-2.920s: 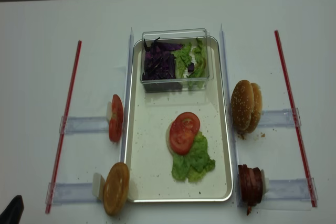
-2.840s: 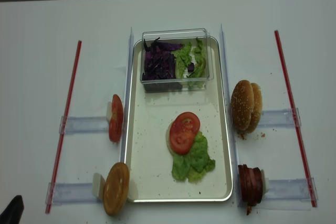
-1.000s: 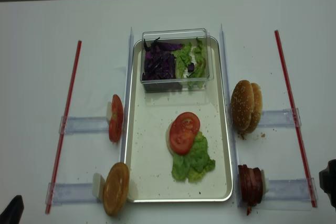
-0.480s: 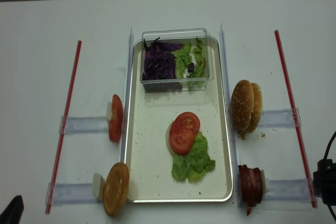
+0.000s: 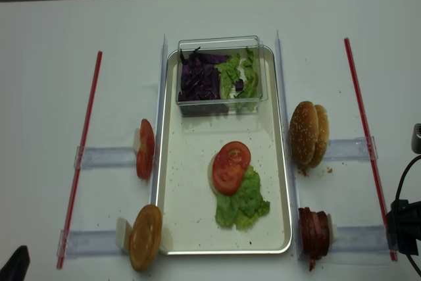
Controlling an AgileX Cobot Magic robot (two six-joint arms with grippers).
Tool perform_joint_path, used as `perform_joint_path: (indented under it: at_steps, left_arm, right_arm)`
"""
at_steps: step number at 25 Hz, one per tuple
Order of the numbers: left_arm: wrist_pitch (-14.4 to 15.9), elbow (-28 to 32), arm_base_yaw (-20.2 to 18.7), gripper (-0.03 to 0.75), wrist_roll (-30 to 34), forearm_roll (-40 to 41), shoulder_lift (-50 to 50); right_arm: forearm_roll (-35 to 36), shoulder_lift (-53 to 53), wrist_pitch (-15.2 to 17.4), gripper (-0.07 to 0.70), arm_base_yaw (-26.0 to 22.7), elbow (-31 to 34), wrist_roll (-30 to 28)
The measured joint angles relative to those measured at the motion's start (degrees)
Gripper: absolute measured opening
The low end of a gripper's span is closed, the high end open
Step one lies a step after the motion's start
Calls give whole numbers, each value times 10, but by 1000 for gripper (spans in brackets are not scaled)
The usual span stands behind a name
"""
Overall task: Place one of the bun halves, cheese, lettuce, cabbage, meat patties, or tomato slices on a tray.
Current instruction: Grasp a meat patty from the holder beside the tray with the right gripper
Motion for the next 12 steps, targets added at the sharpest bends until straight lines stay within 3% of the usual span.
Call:
perform_joint_path:
  at_steps: [12]
  left_arm:
    - [0, 0, 0, 490, 0, 0, 0]
  right_arm:
    - [7, 3, -2, 692, 0, -15, 0]
